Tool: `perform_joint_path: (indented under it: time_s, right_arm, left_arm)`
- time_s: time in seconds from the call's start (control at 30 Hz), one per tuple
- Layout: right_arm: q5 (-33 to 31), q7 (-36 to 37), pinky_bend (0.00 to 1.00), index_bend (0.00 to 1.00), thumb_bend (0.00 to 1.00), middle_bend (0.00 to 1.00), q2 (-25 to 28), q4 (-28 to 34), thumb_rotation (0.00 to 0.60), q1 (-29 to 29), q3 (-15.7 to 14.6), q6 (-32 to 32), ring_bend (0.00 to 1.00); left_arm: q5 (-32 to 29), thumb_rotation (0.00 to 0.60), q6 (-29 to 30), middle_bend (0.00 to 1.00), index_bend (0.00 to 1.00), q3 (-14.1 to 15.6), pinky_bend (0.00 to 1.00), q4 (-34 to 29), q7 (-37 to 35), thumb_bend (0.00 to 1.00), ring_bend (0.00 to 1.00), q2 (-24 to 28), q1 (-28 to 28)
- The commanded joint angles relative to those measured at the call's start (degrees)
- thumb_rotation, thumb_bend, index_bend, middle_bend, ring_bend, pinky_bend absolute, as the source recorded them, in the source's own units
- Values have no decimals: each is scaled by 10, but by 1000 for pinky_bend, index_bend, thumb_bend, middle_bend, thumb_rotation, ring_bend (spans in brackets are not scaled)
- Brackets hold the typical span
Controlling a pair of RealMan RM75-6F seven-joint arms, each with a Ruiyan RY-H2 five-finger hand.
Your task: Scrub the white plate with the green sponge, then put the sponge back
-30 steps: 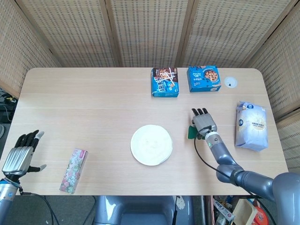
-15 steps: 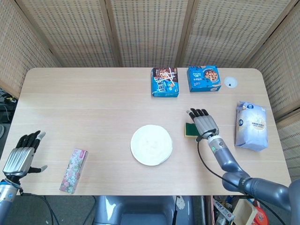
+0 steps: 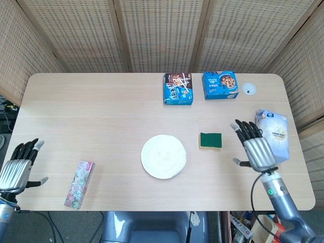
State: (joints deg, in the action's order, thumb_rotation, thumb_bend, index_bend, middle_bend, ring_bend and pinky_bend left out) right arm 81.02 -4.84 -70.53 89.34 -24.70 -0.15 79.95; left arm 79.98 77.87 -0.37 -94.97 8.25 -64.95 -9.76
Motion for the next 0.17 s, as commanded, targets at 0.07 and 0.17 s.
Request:
perform_joint_path:
  time_s: [0.07,0.17]
  right_arm:
    - [66,50,0,13,0,0,-3,-65,600,119,-47,138,0]
    - [78,47,0,12,0,0,-13,-74,600,144,-45,171,0]
  left_arm:
    - [34,600,51,0,0,-3,0,18,-7,0,0,-24,19]
    - [49,600,65,0,0,-2,0,32,-18,0,0,-32,24]
